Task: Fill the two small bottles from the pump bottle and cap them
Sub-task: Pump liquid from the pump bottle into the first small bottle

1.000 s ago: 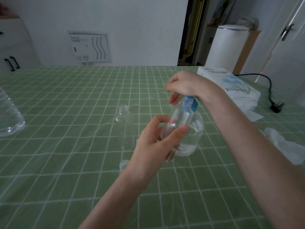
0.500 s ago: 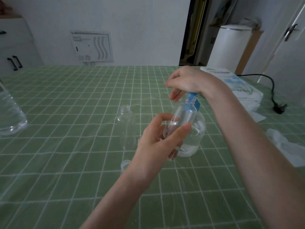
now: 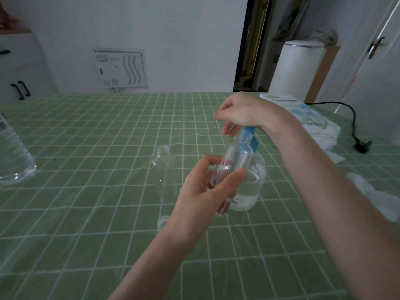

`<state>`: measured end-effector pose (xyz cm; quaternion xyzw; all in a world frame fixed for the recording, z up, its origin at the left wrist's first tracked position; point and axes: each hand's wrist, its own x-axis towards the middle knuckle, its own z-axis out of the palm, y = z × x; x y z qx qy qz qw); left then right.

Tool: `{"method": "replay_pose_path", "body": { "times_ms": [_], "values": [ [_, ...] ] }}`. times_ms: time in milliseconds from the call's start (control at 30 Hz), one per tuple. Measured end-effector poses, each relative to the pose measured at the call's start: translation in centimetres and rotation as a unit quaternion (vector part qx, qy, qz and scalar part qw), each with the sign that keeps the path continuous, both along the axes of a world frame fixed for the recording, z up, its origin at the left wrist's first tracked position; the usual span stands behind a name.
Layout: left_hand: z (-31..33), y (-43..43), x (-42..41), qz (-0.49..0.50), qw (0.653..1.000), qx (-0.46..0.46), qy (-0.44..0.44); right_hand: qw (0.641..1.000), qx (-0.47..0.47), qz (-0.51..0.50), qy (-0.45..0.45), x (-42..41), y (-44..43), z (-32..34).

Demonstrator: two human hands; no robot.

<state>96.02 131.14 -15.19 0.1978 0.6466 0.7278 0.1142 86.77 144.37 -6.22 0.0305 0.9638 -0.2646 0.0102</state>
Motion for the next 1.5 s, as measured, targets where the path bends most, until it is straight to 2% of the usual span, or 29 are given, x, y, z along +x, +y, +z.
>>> {"method": "replay_pose_path", "body": {
  "times_ms": [433, 700, 1167, 1500],
  "values": [
    [-0.3, 0.0, 0.0, 0.000, 1.000, 0.004, -0.005, 0.999, 0.002, -0.009, -0.037, 0.3, -0.2, -1.1],
    [-0.1, 0.2, -0.1, 0.004, 1.000, 0.009, -0.004, 1.000, -0.008, -0.002, 0.007, 0.3, -0.1, 0.1],
    [-0.2, 0.0, 0.1, 0.001, 1.000, 0.005, -0.012, 0.999, -0.004, -0.011, -0.034, 0.3, -0.1, -0.9],
    [0.0, 0.1, 0.1, 0.002, 1.000, 0.005, -0.003, 1.000, -0.004, -0.013, 0.005, 0.5, -0.2, 0.3]
  ]
}}
